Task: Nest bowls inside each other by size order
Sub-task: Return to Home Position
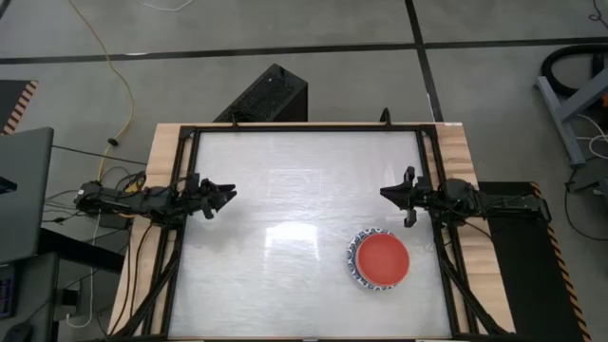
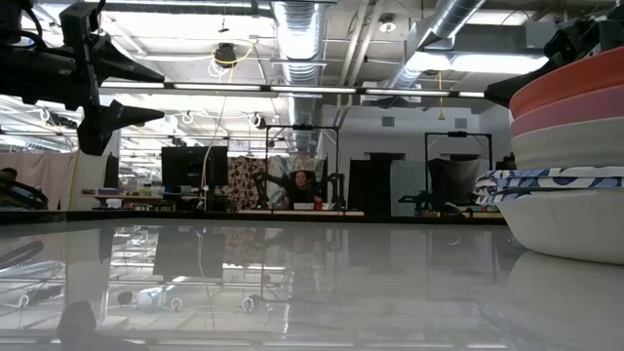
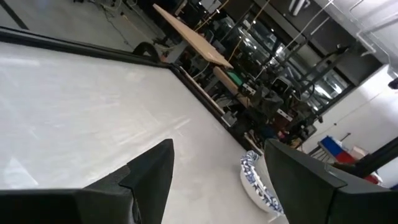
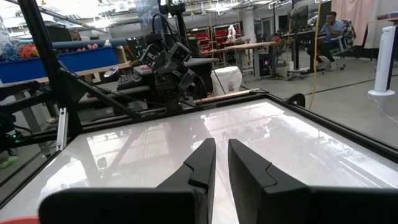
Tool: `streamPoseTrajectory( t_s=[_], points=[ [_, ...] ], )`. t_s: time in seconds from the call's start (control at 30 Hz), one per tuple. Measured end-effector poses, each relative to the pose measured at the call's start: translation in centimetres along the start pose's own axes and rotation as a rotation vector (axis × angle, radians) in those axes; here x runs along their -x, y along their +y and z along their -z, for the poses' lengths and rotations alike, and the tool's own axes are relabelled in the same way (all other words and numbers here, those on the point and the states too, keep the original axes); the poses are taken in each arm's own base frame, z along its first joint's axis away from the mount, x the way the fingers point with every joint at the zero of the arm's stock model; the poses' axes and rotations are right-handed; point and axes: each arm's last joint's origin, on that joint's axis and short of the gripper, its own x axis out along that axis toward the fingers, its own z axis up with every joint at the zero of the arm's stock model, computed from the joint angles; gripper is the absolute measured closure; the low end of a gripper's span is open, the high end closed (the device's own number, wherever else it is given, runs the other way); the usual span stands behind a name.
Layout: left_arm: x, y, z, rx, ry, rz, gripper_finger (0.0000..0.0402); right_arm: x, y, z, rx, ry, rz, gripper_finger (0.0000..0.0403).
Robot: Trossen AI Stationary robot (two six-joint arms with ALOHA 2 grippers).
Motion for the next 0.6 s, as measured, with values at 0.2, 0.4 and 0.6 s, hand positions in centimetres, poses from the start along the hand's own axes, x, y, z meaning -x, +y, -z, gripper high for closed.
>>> streamPoseTrajectory(
  t_s=[0.2, 0.4, 0.6],
  points=[
    [0.00, 0.00, 0.00, 0.061, 0.001, 0.000, 0.0161, 0.00, 0.00, 0.00, 0.000, 0.000, 0.000, 0.0337],
    [0.00, -0.01, 0.02, 0.013, 0.005, 0.004, 0.0161, 0.00, 0.00, 0.00, 0.000, 0.000, 0.000, 0.0337],
    [0.00, -0.01, 0.02, -0.042, 0.004, 0.004, 0.0161, 0.00, 0.00, 0.00, 0.000, 0.000, 0.000, 0.0337]
  ],
)
